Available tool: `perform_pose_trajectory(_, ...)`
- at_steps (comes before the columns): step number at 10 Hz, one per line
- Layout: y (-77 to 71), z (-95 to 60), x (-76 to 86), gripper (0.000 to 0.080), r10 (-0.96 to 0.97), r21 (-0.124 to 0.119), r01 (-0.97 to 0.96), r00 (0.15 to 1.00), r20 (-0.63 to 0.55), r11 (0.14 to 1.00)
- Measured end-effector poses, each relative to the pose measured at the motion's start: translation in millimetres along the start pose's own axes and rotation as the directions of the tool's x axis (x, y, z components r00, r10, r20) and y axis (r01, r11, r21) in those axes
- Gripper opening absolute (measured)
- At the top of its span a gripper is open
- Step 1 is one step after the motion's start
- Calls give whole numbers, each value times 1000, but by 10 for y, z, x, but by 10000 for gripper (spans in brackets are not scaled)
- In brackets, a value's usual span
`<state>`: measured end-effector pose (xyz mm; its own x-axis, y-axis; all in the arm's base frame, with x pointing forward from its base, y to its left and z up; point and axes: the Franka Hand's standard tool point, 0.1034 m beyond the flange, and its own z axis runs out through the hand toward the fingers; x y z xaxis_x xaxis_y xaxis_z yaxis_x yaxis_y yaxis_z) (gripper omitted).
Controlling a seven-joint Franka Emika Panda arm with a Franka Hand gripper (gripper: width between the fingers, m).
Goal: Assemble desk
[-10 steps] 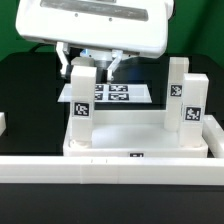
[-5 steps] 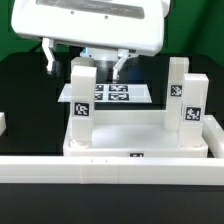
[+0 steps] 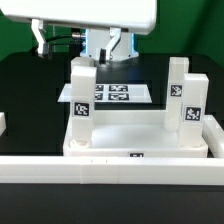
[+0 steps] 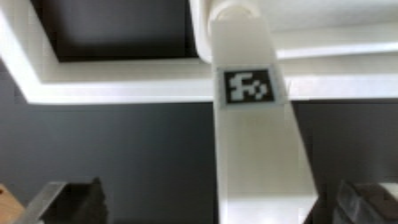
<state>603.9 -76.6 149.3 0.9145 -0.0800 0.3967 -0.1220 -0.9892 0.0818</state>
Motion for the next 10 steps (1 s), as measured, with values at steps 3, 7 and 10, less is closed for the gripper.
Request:
perform_pose_trajectory(3,-54,48,-84,649,16,23,-18,996,89,1000)
perform_pose_trajectory(7,-132,145,-70,649,5,63,-30,933,359,998)
perform_pose_trajectory(10,-104,268,-19,649,-5,58,-22,903,430,998)
